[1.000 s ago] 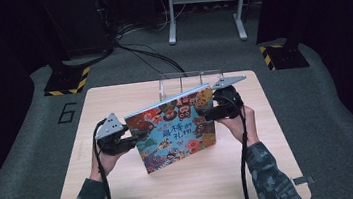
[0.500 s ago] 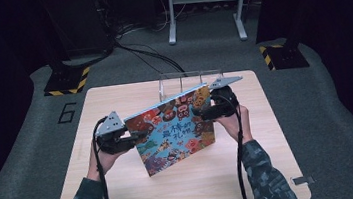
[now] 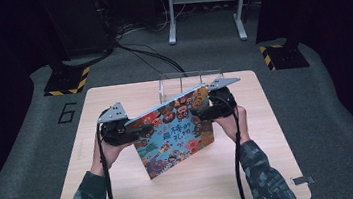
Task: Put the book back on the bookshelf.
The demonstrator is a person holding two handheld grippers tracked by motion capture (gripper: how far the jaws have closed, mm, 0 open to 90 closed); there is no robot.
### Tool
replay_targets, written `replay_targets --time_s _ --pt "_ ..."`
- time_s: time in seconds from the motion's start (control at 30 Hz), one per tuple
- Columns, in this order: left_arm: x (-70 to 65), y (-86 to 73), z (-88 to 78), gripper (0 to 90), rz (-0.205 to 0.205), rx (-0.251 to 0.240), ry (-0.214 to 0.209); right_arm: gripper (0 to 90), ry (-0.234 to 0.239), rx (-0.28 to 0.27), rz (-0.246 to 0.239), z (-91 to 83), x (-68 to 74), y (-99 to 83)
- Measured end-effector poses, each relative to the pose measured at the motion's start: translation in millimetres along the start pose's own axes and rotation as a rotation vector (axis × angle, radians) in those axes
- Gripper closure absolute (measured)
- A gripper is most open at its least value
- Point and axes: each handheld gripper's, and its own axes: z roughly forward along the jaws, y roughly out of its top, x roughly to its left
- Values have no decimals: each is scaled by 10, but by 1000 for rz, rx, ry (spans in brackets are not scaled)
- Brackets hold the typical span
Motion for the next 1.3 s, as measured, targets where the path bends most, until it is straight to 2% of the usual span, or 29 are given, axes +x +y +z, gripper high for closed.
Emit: replay_targets --time_s 0.03,0.17,0.23,0.27,0.3,0.33,0.47,0.57,0.7,0.77,0.8,0.87,0.93,1.0,1.13,1.17,1.2,1.23,1.3 --pt "-1 5 -2 725 15 1 11 153 0 -1 -4 5 0 5" --pt "-19 22 -15 731 36 7 20 149 -1 -3 -3 26 8 32" --pt "-20 32 -26 734 33 14 20 149 -1 -5 0 31 13 43" --pt "-7 43 -34 734 46 20 26 150 -2 -6 3 32 17 45" --pt "-12 45 -35 736 35 17 26 150 -1 -7 -2 35 17 49" --pt "-2 57 -42 737 50 23 37 149 0 -8 2 36 22 53" --pt "-4 92 -56 740 39 39 50 150 -2 -10 1 48 38 71" --pt "4 111 -59 740 21 43 47 149 -4 -11 -4 62 38 81" --pt "64 167 -26 715 -5 41 11 172 -5 -10 5 64 33 83" --pt "51 208 1 710 10 48 21 182 -7 -3 7 49 32 84" --pt "49 233 6 707 16 68 11 182 -8 -4 6 45 32 82" --pt "31 266 26 693 12 82 24 179 -5 6 -2 34 27 78" --pt "44 302 46 644 21 113 9 171 -3 2 -3 10 17 64" --pt "54 320 71 607 20 135 4 152 -13 5 -3 -26 2 38" --pt "76 331 100 647 25 150 6 142 -35 -12 15 -138 -58 -101" --pt "71 327 122 649 31 151 3 142 -37 -14 22 -157 -71 -135" --pt "70 331 127 652 35 174 -10 139 -44 -15 36 -192 -90 -201" --pt "58 330 140 663 43 171 0 139 -42 -17 40 -209 -105 -248" --pt "56 350 140 691 68 194 -7 139 -62 -6 53 -243 -149 -392"
